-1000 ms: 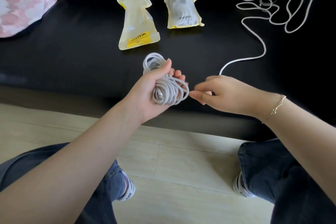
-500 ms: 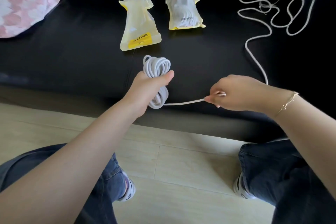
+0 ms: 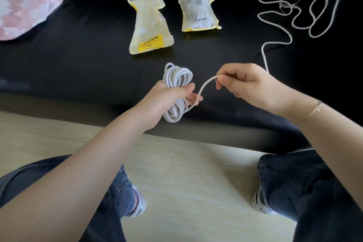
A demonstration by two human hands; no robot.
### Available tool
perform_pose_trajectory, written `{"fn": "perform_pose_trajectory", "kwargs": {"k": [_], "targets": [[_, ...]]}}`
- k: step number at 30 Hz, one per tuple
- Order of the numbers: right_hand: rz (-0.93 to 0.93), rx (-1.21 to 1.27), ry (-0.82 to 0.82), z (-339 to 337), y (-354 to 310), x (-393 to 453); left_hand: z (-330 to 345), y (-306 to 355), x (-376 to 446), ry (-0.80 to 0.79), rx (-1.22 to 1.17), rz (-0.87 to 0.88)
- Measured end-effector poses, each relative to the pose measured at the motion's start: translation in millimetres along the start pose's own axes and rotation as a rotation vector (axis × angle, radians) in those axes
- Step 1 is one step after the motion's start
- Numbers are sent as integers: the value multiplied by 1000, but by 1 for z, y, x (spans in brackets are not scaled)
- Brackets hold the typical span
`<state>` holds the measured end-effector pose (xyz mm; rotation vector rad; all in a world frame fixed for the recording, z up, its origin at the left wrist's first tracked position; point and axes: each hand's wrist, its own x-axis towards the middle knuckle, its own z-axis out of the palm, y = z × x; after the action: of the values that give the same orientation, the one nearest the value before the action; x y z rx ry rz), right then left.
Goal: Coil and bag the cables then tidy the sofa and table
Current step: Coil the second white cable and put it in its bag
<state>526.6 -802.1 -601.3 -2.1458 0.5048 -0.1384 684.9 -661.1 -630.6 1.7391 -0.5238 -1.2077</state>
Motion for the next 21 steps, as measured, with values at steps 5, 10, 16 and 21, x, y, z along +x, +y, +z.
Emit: {"fn": "perform_pose_trajectory", "kwargs": {"k": [5,10,16,21], "targets": [[-12,-32,115,2,-4,-1,3,1,-3,-40,24,23],[47,-22,197,-2,-3,1,3,0,-3,-42,-23,4],[-9,12,159,1,-8,-3,5,-2,-2,16,180,-11],[-16,-51,272,0,-3,-1,3,-1,2,87,-114,-112]]}}
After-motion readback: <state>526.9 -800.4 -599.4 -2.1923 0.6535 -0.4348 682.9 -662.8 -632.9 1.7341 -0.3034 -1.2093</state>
